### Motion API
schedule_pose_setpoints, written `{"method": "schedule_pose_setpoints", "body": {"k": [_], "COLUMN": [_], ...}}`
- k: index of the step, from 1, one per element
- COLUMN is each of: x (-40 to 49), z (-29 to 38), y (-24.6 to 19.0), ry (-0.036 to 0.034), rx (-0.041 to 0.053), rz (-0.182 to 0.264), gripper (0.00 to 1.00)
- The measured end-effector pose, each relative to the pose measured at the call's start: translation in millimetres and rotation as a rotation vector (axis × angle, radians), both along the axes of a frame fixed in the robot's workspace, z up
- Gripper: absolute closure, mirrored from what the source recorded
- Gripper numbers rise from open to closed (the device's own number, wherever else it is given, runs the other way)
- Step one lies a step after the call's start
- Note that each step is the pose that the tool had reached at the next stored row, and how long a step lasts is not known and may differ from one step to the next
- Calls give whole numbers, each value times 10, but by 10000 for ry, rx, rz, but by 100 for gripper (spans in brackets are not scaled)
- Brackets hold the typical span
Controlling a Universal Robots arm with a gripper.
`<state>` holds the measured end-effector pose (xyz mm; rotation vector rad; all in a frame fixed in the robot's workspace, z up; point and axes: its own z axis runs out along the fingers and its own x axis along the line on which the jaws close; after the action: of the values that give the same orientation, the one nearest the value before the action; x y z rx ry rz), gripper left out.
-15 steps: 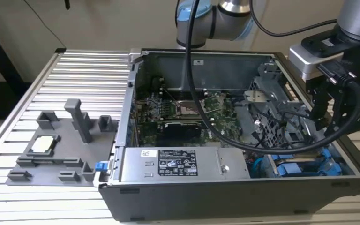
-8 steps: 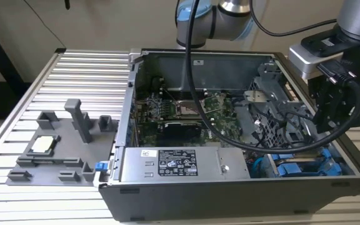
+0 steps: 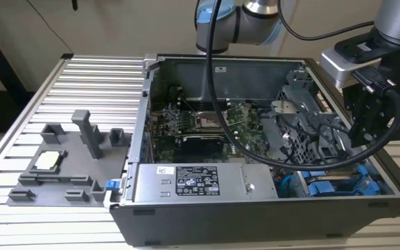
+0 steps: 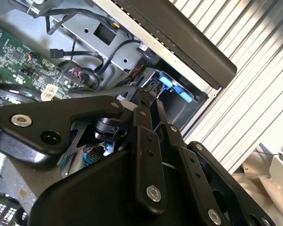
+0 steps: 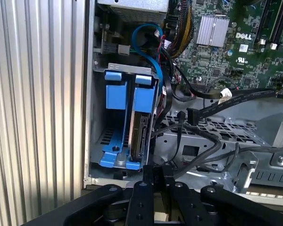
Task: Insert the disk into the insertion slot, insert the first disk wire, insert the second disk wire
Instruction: 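Insert the first disk wire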
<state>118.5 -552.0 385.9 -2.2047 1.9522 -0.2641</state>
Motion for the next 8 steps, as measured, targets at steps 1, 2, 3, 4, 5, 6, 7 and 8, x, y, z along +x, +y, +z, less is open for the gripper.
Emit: {"method": "schedule_pose_setpoints", "body": {"k": [1, 2, 3, 4, 5, 6, 7, 8], "x": [0, 0, 0, 0, 0, 0, 0, 0], "z": [0, 0, 0, 0, 0, 0, 0, 0], "y": [0, 0, 0, 0, 0, 1, 1, 1], "ry": [0, 0, 0, 0, 0, 0, 0, 1], "rx": [0, -1, 0, 0, -1, 0, 0, 0], "rz": [0, 0, 0, 0, 0, 0, 0, 0], "gripper": [81, 81, 81, 81, 81, 81, 81, 81]}}
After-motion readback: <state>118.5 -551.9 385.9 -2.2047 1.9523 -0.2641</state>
